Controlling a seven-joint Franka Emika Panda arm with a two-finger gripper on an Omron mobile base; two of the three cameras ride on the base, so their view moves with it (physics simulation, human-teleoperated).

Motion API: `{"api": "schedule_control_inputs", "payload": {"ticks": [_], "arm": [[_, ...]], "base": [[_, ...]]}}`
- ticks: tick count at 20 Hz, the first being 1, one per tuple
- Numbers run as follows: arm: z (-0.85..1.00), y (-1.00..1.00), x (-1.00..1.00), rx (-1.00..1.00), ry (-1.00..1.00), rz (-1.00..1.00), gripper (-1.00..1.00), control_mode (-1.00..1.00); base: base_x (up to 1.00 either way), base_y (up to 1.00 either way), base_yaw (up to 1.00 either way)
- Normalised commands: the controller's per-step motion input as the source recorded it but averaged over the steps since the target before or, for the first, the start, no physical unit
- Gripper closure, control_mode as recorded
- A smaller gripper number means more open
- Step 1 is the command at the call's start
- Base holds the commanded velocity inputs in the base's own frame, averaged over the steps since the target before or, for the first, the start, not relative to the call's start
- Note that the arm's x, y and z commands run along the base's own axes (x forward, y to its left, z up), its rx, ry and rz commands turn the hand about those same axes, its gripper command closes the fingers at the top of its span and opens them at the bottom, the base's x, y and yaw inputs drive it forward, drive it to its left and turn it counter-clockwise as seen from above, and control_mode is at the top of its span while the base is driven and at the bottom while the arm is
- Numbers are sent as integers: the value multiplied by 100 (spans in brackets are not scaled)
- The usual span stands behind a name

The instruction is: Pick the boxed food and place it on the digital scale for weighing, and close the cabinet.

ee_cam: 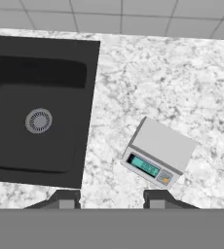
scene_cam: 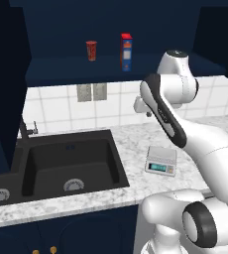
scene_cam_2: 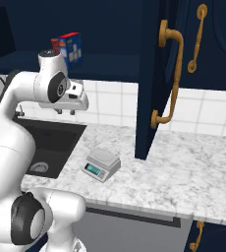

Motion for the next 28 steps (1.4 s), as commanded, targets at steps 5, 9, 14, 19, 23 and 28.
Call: {"api": "schedule_control_inputs", "payload": {"ticks": [5,9,14,19,23,28], "arm": [[3,7,-64,0,-25,2,-100,-100],[62,29,-66,0,-35,1,-100,-100],[82,39,-47,0,-25,0,-100,-100],[65,27,-28,0,-28,0,-100,-100],[33,5,-2,2,-21,0,-100,-100],[27,0,1,0,-14,0,-100,-100]], "base": [[0,0,0],[0,0,0],[0,0,0],[0,0,0],[0,0,0],[0,0,0]]}}
